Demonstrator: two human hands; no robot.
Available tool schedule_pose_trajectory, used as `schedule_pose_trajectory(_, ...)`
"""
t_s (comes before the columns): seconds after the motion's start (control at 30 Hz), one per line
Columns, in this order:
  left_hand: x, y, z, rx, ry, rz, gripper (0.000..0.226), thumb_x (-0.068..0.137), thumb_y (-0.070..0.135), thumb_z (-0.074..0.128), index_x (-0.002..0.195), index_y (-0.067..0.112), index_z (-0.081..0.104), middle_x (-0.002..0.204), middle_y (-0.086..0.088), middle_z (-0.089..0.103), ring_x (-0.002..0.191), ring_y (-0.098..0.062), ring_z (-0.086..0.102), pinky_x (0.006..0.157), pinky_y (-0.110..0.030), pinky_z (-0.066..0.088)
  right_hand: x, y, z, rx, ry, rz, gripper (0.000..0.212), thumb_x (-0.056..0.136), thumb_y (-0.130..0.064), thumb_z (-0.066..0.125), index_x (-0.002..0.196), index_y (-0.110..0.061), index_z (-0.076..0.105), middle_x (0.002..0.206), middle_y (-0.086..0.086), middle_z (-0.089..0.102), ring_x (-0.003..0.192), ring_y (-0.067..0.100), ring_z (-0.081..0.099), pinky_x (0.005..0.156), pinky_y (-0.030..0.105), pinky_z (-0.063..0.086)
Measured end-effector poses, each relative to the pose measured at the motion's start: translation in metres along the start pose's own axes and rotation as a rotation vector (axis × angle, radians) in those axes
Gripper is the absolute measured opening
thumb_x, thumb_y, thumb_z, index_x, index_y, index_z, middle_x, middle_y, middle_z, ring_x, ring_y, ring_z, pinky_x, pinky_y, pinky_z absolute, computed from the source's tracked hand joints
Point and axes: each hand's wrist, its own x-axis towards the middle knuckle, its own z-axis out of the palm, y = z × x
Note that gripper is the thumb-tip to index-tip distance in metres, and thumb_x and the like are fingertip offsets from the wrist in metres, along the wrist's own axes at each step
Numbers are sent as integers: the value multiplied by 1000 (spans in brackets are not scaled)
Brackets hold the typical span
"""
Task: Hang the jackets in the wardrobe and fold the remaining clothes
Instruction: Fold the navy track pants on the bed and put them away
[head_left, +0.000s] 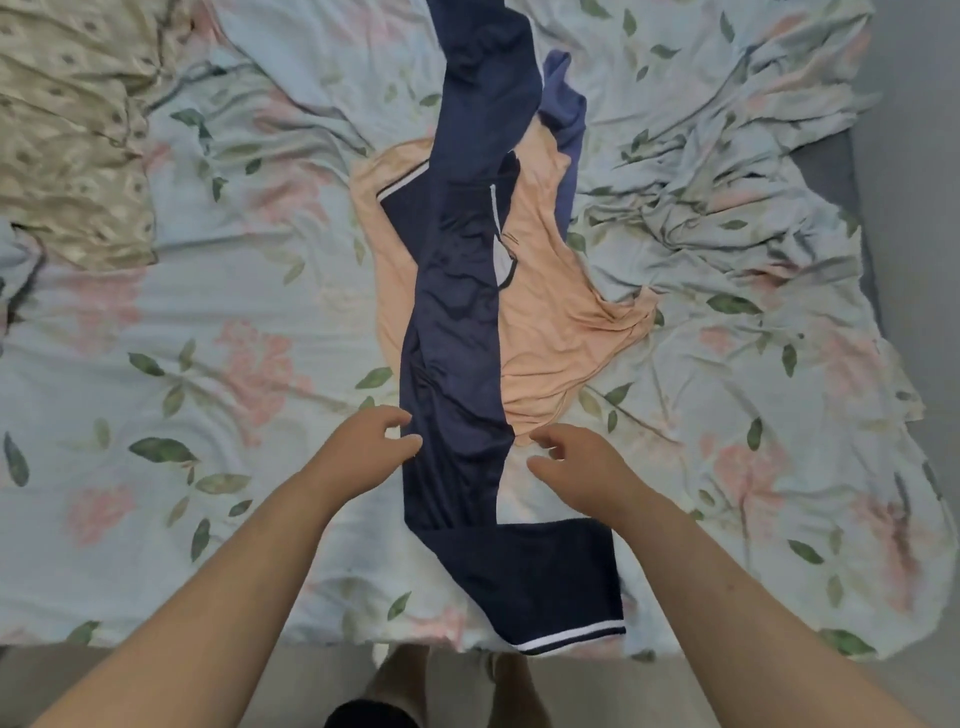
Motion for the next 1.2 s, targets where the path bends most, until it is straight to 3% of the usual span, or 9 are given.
schedule_pose_trajectory(0.17, 68, -49, 44, -111, 15, -231, 19, 89, 22, 58, 78, 21, 43, 84, 5, 43, 80, -16, 47, 73, -28, 38, 87, 27, 66, 206, -111, 168, 59, 91, -29, 62, 144, -8, 45, 135, 4, 57, 114, 13, 58, 84, 21, 44)
schedule_pose_trajectory(0.27, 88, -71, 72, -151, -21, -333, 15, 87, 16, 60, 86, 16, 45, 84, 5, 45, 73, -10, 48, 59, -24, 38, 120, 39, 106, 516, -69, 327, 78, 86, -33, 73, 148, -5, 36, 143, 8, 47, 124, 25, 53, 97, 37, 48)
schedule_pose_trajectory(0.4, 100, -85, 104, -253, 80, -341, 26, 84, 15, 65, 100, 10, 45, 94, -3, 55, 82, -19, 58, 59, -29, 45, 140, 51, 134, 634, 218, 411, 41, 82, -33, 76, 113, -15, 56, 119, 8, 58, 101, 26, 60, 81, 39, 52)
schedule_pose_trajectory(0.53, 101, -81, 131, -578, 86, -399, 18, 90, 8, 62, 86, 12, 44, 75, -9, 53, 57, -17, 51, 53, -29, 46, 136, 59, 134, 751, 377, 314, 20, 82, -10, 68, 83, -13, 48, 80, 1, 51, 75, 19, 51, 73, 35, 46)
schedule_pose_trajectory(0.6, 104, -78, 139, -573, 129, -396, 15, 90, 12, 61, 85, 13, 47, 77, -8, 53, 63, -19, 49, 63, -33, 46, 131, 63, 122, 815, 315, 255, 3, 84, -4, 60, 86, -4, 57, 79, 2, 55, 75, 17, 52, 71, 33, 43)
schedule_pose_trajectory(0.77, 126, -47, 126, -671, 278, -277, 52, 87, 33, 67, 121, -2, 51, 97, -3, 57, 94, -22, 59, 95, -47, 50, 124, 67, 75, 1342, 126, 228, 25, 102, -19, 48, 115, -11, 67, 107, 2, 74, 96, 15, 70, 77, 30, 56)
schedule_pose_trajectory(0.9, 147, -18, 119, -750, 295, -188, 43, 84, 29, 72, 116, 13, 48, 104, 2, 60, 98, -14, 59, 72, -25, 46, 119, 69, 41, 1570, 75, 262, 36, 105, -30, 41, 121, -11, 65, 115, 6, 73, 101, 19, 71, 76, 31, 58)
schedule_pose_trajectory(1.1, 156, -19, 132, -478, -44, -107, 40, 85, 29, 72, 120, 16, 56, 119, 1, 59, 98, -11, 59, 71, -21, 44, 108, 101, 13, 1742, 353, 341, 26, 103, -19, 47, 119, -6, 63, 115, 11, 70, 105, 27, 67, 86, 38, 54)
schedule_pose_trajectory(1.2, 148, -26, 150, -207, 84, -34, 43, 78, 19, 75, 110, 15, 47, 110, -3, 52, 91, -14, 51, 65, -17, 39, 103, 128, 0, 1825, 606, 349, 13, 97, -4, 47, 96, -8, 60, 91, 4, 66, 78, 17, 65, 70, 29, 55)
